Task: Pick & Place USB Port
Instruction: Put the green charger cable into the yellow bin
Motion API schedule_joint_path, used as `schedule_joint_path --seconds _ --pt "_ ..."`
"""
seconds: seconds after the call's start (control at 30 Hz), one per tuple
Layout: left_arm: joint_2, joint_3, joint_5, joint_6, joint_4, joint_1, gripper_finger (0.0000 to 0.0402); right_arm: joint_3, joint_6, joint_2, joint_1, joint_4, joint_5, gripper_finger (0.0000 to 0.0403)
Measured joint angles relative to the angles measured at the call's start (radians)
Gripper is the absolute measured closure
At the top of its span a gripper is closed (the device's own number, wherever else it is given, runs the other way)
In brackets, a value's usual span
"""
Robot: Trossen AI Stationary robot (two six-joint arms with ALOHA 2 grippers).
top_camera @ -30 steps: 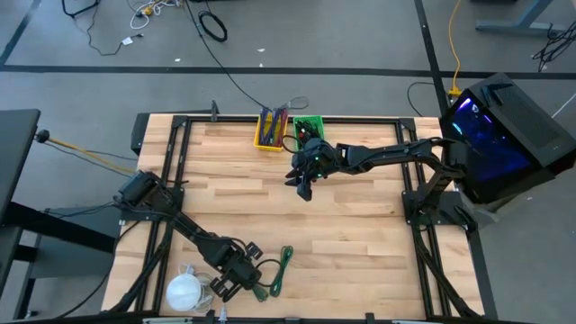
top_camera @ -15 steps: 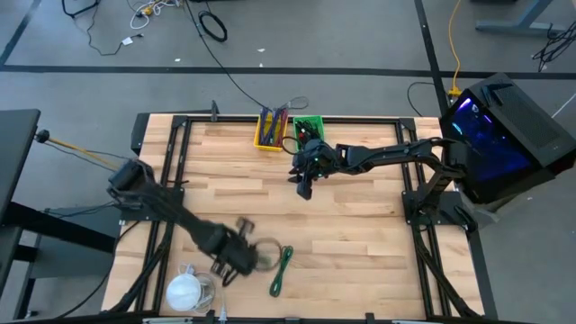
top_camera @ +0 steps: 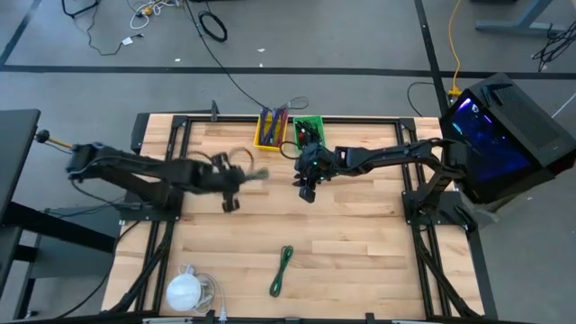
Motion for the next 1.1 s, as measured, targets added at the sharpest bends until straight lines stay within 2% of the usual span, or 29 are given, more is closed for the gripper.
schedule_joint_path --seconds 0.2,0.33,0.57,0.77,1.1 --pt "-0.175 -0.241 0.123 -0.013 0.51 0.226 0.0377 0.0 -0.004 0.0 0.01 0.02 0.0 0.0272" --pt "-0.177 -0.358 0.225 -0.03 0.802 0.367 0.0377 0.0 -0.008 0.0 0.013 0.042 0.001 0.0272" --pt "-0.075 -0.471 0.38 -0.119 1.234 0.574 0.0377 0.0 -0.023 0.0 0.013 0.064 0.0 0.0272" --pt "0.077 -0.463 0.474 -0.178 1.467 0.656 0.0377 0.0 -0.023 0.0 0.015 0.068 0.0 0.0272" --pt "0.337 -0.387 0.488 -0.193 1.596 0.734 0.0377 0.0 -0.024 0.0 0.042 0.083 -0.002 0.0272"
